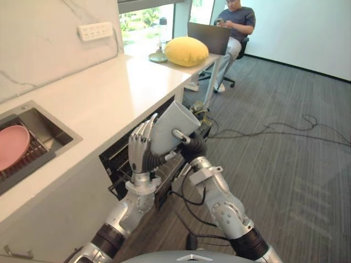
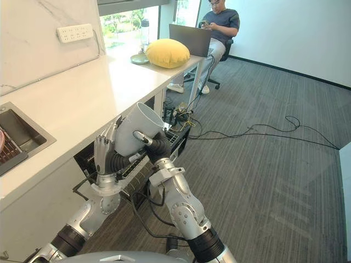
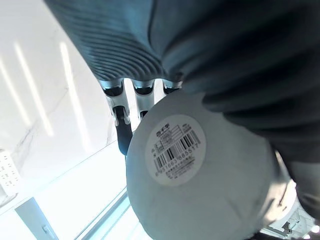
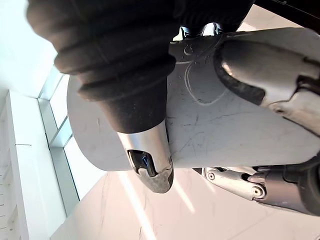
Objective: Walk over to the sink, pick up the cup, carry it to the dishwasher, place the cup inside the dishwasher, then close the dishwasher door
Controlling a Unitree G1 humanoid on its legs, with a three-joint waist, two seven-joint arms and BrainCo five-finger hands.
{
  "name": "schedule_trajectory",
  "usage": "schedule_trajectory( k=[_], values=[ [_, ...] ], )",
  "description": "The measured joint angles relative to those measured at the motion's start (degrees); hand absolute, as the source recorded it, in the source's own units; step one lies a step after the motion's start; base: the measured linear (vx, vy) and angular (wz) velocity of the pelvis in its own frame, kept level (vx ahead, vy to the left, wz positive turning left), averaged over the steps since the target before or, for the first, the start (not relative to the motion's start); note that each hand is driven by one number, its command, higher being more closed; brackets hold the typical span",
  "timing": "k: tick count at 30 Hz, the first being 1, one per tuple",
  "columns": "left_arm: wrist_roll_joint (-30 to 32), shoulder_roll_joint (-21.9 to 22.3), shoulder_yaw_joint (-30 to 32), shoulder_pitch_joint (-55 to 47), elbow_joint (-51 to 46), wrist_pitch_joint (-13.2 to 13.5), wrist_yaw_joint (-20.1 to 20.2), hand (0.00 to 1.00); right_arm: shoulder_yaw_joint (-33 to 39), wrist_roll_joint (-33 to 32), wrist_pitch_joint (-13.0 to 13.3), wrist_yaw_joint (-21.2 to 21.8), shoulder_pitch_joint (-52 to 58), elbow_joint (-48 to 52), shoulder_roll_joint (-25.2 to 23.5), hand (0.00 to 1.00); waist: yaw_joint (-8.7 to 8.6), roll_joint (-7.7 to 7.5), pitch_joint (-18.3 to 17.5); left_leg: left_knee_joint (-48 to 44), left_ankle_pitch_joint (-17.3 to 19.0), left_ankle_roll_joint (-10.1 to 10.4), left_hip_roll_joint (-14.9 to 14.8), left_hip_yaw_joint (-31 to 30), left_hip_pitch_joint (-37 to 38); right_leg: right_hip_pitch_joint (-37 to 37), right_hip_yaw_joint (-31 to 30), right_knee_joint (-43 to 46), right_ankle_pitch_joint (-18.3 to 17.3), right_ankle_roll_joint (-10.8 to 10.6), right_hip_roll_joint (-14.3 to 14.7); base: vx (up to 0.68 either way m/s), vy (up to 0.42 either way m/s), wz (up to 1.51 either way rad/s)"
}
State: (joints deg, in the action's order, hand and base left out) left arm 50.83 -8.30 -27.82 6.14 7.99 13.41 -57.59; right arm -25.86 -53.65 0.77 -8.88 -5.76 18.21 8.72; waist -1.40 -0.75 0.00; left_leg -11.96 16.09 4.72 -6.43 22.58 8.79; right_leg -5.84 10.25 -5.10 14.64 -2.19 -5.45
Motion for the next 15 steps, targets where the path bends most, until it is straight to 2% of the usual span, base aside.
schedule_trajectory(
  k=[1,10,15],
  values=[
    [0.0,0.0,0.0,-0.2,0.0,0.0,0.0,0.0,-0.1,0.0,0.0,0.0,0.0,0.0,0.3,1.0,0.07,-0.04,-0.2,0.0,0.0,0.0,0.0,-0.1,0.0,0.0,0.0,0.0,0.0,0.0,0.0,0.0,0.0,0.0],
    [0.0,0.0,-2.0,-1.5,0.0,2.0,-2.0,0.0,0.3,-0.2,0.0,0.4,-1.8,0.0,0.3,1.0,0.07,0.05,-0.3,0.0,0.0,0.0,0.0,-0.3,0.0,0.1,0.2,0.0,-0.1,-0.1,0.0,0.0,0.0,0.0],
    [-0.7,0.5,-1.3,-1.5,0.0,2.8,-2.1,0.0,1.6,-1.2,0.1,2.5,-1.5,-1.0,-0.1,1.0,-0.01,0.05,-0.3,0.1,0.0,0.0,-0.1,-0.7,0.0,0.4,0.9,0.0,-0.1,-0.2,-0.1,0.0,0.0,0.04]
  ],
)
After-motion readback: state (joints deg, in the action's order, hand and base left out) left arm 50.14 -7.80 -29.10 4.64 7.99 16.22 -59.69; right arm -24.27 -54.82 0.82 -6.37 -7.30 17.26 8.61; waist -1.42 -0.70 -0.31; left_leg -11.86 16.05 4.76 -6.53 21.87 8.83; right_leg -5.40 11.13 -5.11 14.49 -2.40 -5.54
